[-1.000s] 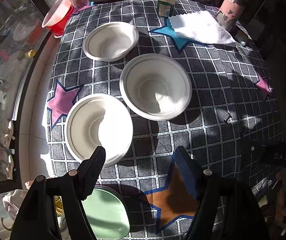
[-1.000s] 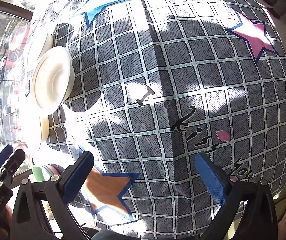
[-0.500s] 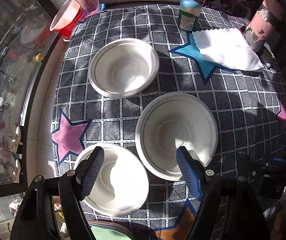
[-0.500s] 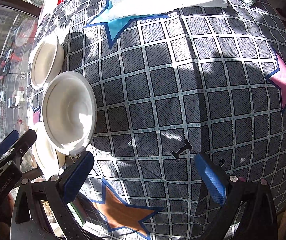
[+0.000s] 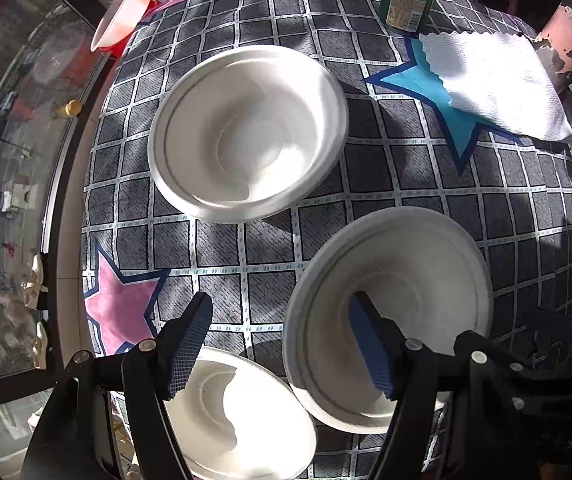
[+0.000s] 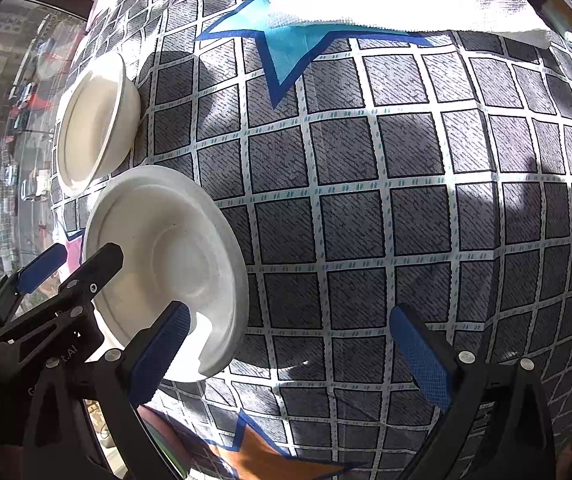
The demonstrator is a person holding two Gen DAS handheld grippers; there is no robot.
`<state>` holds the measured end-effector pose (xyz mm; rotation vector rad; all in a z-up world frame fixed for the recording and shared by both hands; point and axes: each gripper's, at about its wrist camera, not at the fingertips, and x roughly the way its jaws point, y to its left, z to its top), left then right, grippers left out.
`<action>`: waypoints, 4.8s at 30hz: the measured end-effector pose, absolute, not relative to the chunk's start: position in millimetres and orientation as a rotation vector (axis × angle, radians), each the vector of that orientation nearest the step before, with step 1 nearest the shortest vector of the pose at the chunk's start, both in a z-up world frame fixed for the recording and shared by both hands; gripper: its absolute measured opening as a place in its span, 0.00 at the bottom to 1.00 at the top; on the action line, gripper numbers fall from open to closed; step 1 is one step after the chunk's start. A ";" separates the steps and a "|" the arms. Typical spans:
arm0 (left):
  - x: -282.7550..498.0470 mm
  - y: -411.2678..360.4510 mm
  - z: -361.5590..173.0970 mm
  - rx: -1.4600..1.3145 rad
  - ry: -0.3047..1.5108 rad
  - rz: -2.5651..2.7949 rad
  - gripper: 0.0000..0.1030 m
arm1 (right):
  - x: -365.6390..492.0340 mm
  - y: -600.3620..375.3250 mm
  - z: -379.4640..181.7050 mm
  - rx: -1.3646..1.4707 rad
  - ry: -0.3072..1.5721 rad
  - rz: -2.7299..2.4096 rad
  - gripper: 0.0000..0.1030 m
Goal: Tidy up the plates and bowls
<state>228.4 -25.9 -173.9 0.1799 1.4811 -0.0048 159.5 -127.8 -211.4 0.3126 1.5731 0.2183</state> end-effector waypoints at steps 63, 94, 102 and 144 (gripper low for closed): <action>40.4 -302.2 -168.9 0.419 1.480 -0.519 0.74 | -29.3 -359.6 -236.6 0.636 1.608 -0.201 0.88; 23.1 -46.9 -124.5 0.054 1.531 -0.259 0.76 | -4.8 -210.4 -175.6 0.337 1.574 0.024 0.99; 56.4 -18.9 -115.1 -0.006 1.470 -0.153 0.76 | 20.7 -161.3 -176.5 0.192 1.600 0.124 0.99; 152.2 88.0 -207.3 -0.025 1.554 0.126 0.33 | 120.1 44.1 -230.6 0.046 1.625 0.416 0.32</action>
